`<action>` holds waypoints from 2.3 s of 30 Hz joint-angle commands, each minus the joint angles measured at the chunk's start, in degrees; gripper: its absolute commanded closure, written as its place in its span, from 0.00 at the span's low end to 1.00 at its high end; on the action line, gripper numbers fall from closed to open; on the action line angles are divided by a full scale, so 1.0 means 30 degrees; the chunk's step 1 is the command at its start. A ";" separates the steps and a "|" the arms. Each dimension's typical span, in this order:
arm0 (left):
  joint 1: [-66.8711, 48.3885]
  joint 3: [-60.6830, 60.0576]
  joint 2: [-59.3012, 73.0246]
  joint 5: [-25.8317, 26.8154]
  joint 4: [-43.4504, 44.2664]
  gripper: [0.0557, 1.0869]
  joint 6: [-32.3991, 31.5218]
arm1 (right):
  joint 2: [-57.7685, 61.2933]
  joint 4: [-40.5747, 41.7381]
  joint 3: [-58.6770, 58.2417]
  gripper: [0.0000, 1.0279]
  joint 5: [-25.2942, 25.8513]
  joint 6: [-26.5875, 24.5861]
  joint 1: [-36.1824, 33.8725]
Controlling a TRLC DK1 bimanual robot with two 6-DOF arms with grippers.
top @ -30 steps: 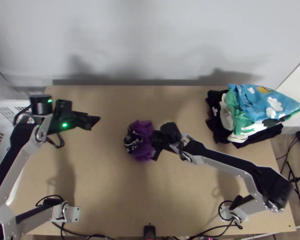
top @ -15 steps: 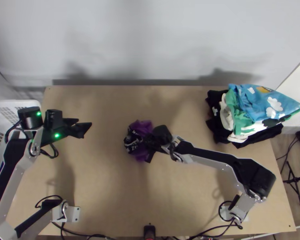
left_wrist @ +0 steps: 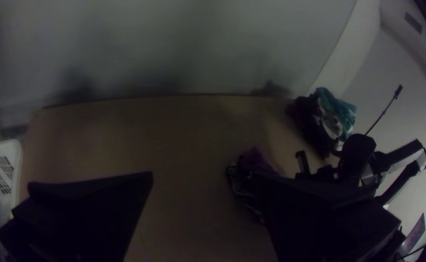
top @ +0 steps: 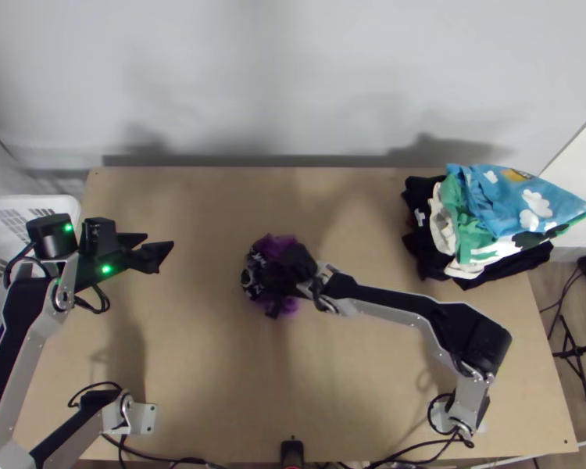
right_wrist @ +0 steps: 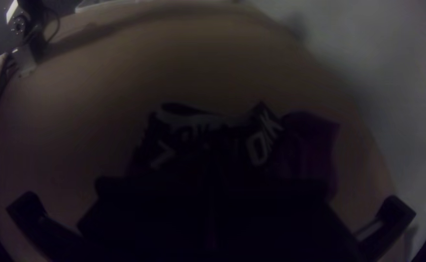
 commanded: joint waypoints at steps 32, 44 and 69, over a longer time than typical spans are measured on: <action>0.0101 -0.0546 -0.0148 -0.0017 0.0624 0.05 -0.0032 | -0.6547 -0.4137 -0.6221 0.07 0.0097 -0.6622 -0.0041; 0.0482 -0.0546 -0.0236 -0.0017 0.0858 0.05 0.0026 | -0.7074 0.0111 -0.8154 0.07 0.2324 -1.0577 0.0721; 0.1127 -0.0663 -0.0265 0.0159 0.1004 0.05 0.0202 | -0.5287 0.5472 -0.9531 0.05 0.3788 -1.6085 0.1277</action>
